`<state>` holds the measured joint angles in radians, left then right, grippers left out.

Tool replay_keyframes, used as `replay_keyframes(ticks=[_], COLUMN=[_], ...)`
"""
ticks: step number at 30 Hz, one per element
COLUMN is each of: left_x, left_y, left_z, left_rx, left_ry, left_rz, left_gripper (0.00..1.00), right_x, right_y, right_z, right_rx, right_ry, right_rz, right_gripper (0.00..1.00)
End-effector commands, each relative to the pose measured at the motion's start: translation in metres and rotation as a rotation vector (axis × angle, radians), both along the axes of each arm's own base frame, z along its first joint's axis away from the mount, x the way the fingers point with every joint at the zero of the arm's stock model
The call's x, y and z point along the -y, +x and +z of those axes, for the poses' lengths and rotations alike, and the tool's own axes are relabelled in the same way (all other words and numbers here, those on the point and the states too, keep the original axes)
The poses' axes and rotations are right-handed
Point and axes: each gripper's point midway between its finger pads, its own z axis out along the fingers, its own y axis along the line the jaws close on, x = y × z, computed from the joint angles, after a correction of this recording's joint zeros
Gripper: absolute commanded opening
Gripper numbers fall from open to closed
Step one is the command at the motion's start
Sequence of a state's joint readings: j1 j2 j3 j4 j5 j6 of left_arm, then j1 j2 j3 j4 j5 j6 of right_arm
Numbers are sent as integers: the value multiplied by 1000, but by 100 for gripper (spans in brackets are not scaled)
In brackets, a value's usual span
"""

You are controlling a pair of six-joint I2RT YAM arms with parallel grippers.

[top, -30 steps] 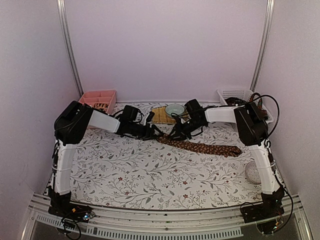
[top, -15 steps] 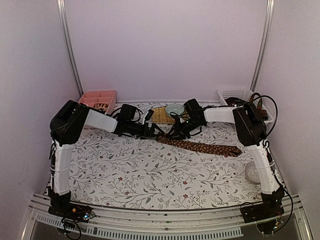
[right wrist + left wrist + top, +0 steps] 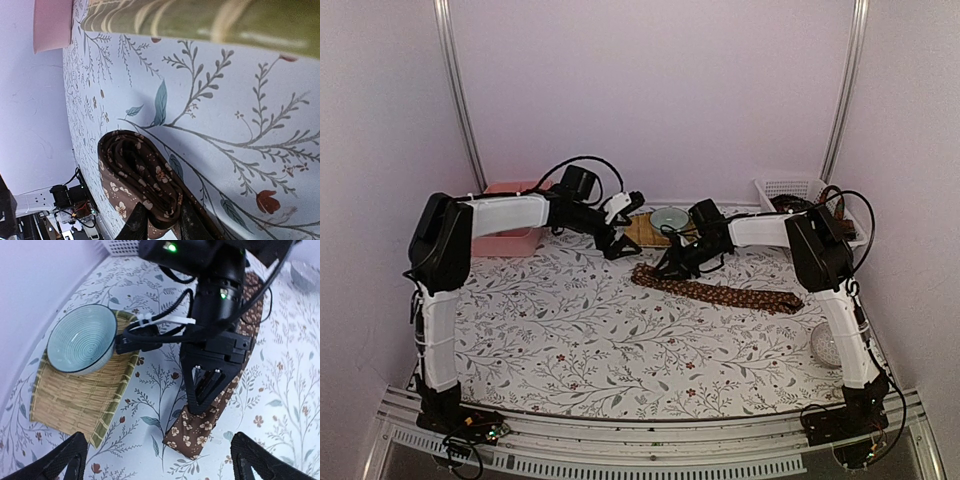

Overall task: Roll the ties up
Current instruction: Roll the tie at the center of the board.

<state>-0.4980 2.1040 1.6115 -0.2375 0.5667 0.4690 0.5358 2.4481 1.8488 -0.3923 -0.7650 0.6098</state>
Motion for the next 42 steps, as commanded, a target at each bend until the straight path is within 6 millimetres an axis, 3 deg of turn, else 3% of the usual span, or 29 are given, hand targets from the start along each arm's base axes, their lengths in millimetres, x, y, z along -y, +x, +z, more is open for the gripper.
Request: replay_keyframes(ticks=[1,8,18,25,28,34,37,42], left_x=[10,30,31,36,37,39,38,35], left_y=[-24,-26,-28,-27,-29,-37,-40,-43], left_z=[-61,-91,-124,-127,-128,-130,-130,-132], left_rx=[45,77,47,31,14,-7,-14,-18], left_ry=[234,299,383,372,373,374,375,390], left_rz=[-235,-336,-380,-367,-356,-344,-342,-346], left_gripper=[100,99,89,75,55,51,42,42], right_x=[10,9,7,4,2,-1,-1,-1], right_y=[-19,-22,-24,-27,-27,-30,-31,-35], right_z=[-57,-55,-49,-45,-41,-33,-32,-31], right_rx=[-93,-100,-99,-97,-93,-86,-83,-84], right_ry=[-90,-79,-67,-60,-54,-49,-52,-57], right_rz=[1,6,12,22,26,34,33,32], right_gripper=[22,22,22,22,29,35,35,29])
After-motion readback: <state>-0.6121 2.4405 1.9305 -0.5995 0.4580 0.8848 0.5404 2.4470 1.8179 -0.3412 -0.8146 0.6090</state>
